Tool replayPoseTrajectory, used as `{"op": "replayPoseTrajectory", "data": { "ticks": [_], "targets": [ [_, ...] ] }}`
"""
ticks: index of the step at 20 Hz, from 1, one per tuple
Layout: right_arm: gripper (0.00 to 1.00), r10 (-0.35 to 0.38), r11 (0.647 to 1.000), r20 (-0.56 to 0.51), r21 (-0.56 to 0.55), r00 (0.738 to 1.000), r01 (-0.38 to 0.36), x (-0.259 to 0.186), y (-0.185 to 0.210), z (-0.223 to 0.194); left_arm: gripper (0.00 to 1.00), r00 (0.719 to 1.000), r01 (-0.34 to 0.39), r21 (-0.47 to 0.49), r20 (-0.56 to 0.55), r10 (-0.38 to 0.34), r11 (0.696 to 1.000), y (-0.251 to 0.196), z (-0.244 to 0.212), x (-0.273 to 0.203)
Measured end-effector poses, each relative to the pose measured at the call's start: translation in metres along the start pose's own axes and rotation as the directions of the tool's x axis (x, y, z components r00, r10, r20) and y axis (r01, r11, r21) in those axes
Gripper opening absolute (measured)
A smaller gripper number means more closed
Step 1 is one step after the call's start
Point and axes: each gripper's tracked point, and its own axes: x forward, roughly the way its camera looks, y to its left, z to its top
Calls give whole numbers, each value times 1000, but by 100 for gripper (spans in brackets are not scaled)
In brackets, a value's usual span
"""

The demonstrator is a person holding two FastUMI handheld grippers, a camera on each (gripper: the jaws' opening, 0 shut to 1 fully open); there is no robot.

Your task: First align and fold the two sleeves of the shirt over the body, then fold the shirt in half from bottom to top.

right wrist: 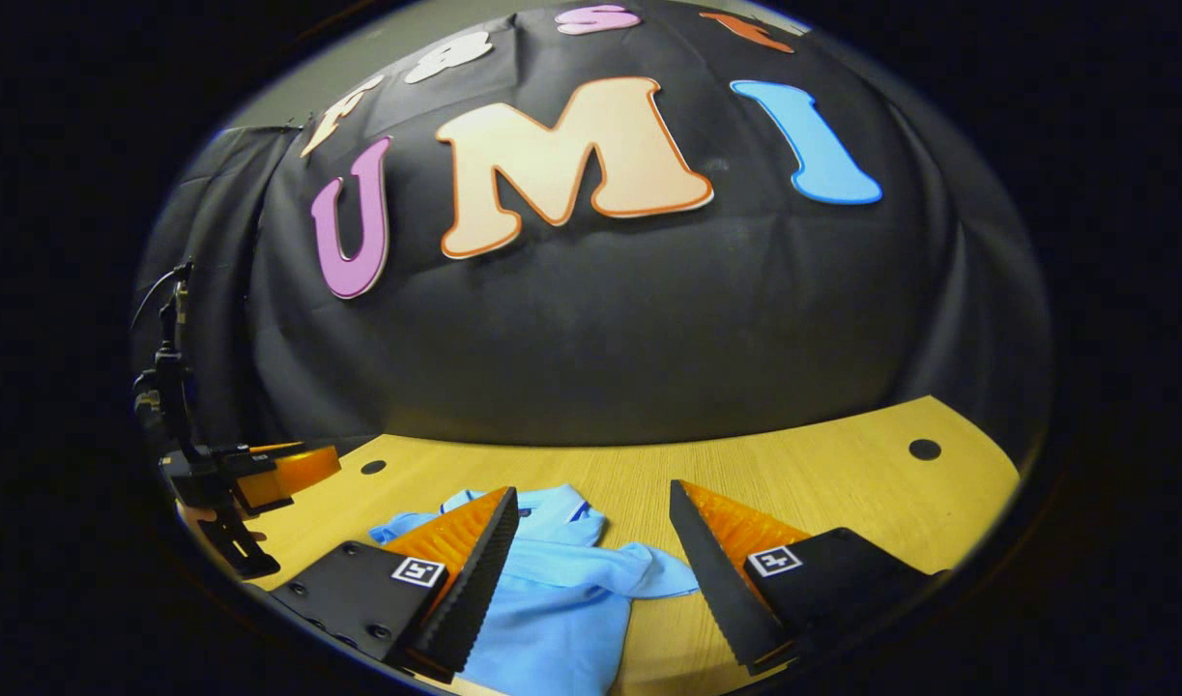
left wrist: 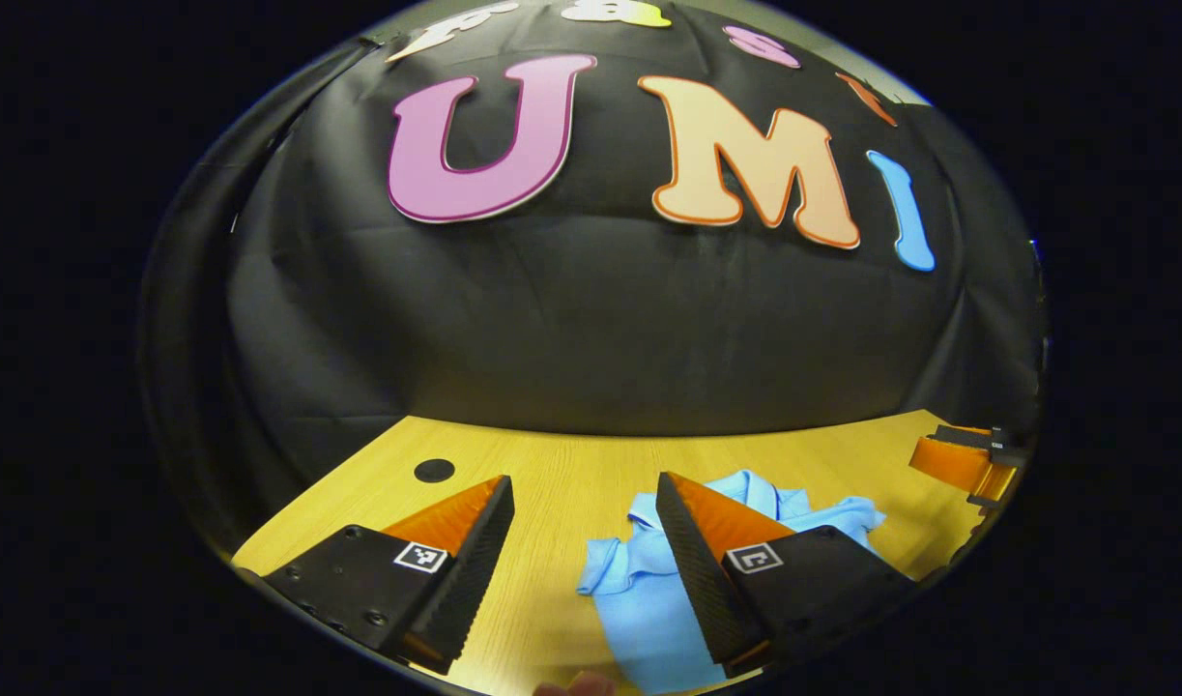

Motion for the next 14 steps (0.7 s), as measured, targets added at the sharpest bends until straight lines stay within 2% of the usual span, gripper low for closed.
{"op": "replayPoseTrajectory", "data": {
  "ticks": [6, 10, 14],
  "targets": [
    [98, 58, 998, 101, 14, 993, -60, -95, 21, 17, 88, 992, 55, 8, 112, -55, 998, -17, 22, -96],
    [97, 66, 998, 166, -34, 984, -62, -162, 26, 15, 88, 982, 48, 35, 179, -54, 998, -21, 22, -156],
    [98, 78, 992, 161, -107, 984, -62, -213, 40, -5, 89, 980, 45, 26, 195, -49, 999, -27, 3, -197]
  ]
}}
